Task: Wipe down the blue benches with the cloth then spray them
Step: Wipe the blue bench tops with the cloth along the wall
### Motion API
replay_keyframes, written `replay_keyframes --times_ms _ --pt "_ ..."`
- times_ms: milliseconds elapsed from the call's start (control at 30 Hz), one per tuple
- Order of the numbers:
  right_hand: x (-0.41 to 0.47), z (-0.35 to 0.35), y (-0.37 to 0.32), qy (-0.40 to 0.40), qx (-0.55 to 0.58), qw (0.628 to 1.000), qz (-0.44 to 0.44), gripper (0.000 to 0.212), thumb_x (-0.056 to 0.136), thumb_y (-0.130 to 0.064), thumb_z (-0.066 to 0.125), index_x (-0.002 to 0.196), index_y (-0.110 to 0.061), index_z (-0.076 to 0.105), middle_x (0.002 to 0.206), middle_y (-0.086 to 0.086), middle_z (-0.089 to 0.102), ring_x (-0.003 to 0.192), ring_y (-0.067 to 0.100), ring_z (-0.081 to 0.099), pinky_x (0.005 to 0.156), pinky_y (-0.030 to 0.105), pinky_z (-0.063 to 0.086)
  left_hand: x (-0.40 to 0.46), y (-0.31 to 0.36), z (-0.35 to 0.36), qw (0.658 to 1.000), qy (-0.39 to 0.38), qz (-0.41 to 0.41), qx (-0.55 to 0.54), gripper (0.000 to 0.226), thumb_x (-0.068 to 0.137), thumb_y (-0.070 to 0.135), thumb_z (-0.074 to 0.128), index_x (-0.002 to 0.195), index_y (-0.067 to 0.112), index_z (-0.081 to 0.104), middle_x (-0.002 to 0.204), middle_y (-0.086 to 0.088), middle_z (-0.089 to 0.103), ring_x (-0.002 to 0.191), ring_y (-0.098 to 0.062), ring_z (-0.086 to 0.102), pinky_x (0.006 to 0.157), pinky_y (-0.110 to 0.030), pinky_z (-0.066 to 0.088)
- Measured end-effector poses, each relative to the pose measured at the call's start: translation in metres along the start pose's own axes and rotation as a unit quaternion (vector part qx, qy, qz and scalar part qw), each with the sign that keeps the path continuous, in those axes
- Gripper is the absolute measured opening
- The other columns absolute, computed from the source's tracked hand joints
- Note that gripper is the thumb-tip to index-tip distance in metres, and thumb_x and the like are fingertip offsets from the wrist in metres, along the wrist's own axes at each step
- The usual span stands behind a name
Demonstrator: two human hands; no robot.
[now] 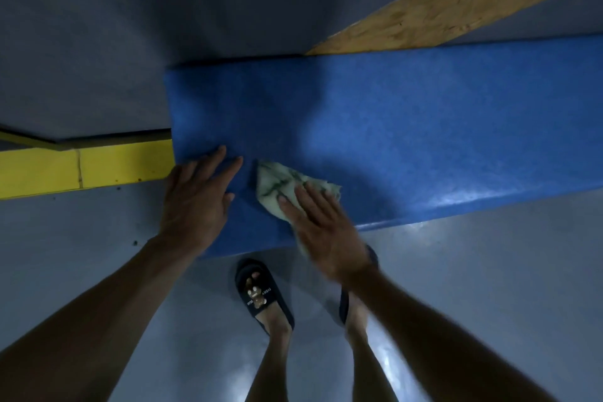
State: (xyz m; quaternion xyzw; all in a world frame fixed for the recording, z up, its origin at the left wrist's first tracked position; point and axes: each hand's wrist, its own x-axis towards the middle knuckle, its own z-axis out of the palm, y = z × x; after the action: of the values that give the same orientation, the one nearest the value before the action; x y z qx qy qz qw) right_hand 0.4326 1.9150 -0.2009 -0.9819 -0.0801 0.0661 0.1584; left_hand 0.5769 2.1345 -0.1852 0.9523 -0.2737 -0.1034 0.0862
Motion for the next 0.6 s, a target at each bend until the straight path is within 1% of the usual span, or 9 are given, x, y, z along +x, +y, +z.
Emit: replay_keyframes --times_ms 67,133,167,267,333,400,467,500,600 --pt "0.0 -0.016 0.058 -0.036 -0.034 0.998 -0.04 0.055 0.103 -0.026 0.034 0.157 -0.028 0.021 0.164 0.005 0.023 0.152 0.024 0.02 0.125 0.041 0.013 0.001 -0.001 0.001 1.0 -0.003 -0.002 -0.003 0.065 0.083 0.023 0.075 0.143 0.026 0.05 0.154 -0.004 0.043 0.12 -0.032 0.043 0.103 -0.053 0.04" --pt "-0.004 -0.032 0.111 -0.034 -0.016 0.993 0.115 0.054 0.102 -0.03 0.029 0.156 -0.028 0.025 0.163 0.005 0.025 0.151 0.026 0.023 0.125 0.035 0.014 0.001 -0.001 0.002 1.0 -0.004 -0.003 -0.003 0.066 0.082 0.024 0.075 0.143 0.027 0.05 0.154 -0.003 0.043 0.121 -0.033 0.044 0.105 -0.053 0.039" --pt "-0.006 -0.039 0.128 0.018 -0.017 0.977 0.213 0.055 0.101 -0.032 0.029 0.156 -0.025 0.028 0.162 0.009 0.028 0.15 0.029 0.026 0.124 0.039 0.018 0.002 -0.001 0.002 1.0 -0.003 -0.005 -0.005 0.066 0.082 0.024 0.075 0.143 0.028 0.05 0.153 -0.002 0.043 0.121 -0.033 0.045 0.105 -0.053 0.039" --pt "0.013 -0.031 0.124 0.162 0.007 0.885 0.437 0.057 0.1 -0.029 0.03 0.156 -0.016 0.031 0.159 0.017 0.032 0.147 0.036 0.029 0.12 0.05 0.021 0.004 -0.001 0.001 1.0 0.0 -0.007 -0.012 0.066 0.08 0.024 0.076 0.141 0.028 0.052 0.152 -0.002 0.045 0.119 -0.032 0.046 0.106 -0.052 0.038" --pt "0.05 -0.013 0.084 0.208 0.012 0.841 0.5 0.059 0.098 -0.026 0.028 0.156 -0.014 0.031 0.16 0.02 0.03 0.146 0.04 0.029 0.118 0.052 0.021 0.004 -0.002 0.0 1.0 0.002 -0.005 -0.01 0.066 0.079 0.024 0.078 0.14 0.028 0.053 0.151 -0.001 0.046 0.117 -0.031 0.046 0.105 -0.051 0.039" --pt "0.068 0.004 0.038 0.183 -0.011 0.891 0.416 0.059 0.097 -0.02 0.029 0.156 -0.013 0.029 0.16 0.019 0.03 0.148 0.038 0.028 0.119 0.052 0.023 0.004 -0.002 -0.001 1.0 0.006 -0.004 -0.01 0.067 0.077 0.025 0.079 0.139 0.028 0.053 0.15 0.0 0.047 0.116 -0.03 0.046 0.104 -0.051 0.039" --pt "0.062 0.01 0.013 0.106 -0.011 0.968 0.225 0.058 0.098 -0.015 0.038 0.156 -0.017 0.03 0.161 0.014 0.03 0.15 0.033 0.024 0.122 0.05 0.019 0.005 -0.003 -0.001 1.0 0.01 0.0 -0.012 0.068 0.076 0.025 0.08 0.138 0.028 0.054 0.15 0.0 0.048 0.113 -0.03 0.047 0.104 -0.051 0.039" --pt "0.056 0.004 0.015 0.075 -0.013 0.989 0.129 0.057 0.1 -0.017 0.04 0.156 -0.02 0.03 0.161 0.011 0.03 0.151 0.031 0.023 0.123 0.047 0.017 0.005 -0.004 -0.001 1.0 0.015 0.003 -0.014 0.068 0.075 0.025 0.081 0.138 0.028 0.055 0.149 -0.001 0.048 0.111 -0.03 0.048 0.104 -0.052 0.039" --pt "0.051 -0.021 0.082 0.011 -0.093 0.994 -0.059 0.063 0.098 -0.018 0.04 0.157 -0.022 0.021 0.161 0.009 0.03 0.15 0.029 0.025 0.123 0.049 0.02 0.006 -0.005 -0.001 1.0 0.022 0.01 -0.018 0.069 0.073 0.024 0.083 0.136 0.027 0.057 0.147 -0.001 0.051 0.11 -0.028 0.045 0.104 -0.053 0.04"
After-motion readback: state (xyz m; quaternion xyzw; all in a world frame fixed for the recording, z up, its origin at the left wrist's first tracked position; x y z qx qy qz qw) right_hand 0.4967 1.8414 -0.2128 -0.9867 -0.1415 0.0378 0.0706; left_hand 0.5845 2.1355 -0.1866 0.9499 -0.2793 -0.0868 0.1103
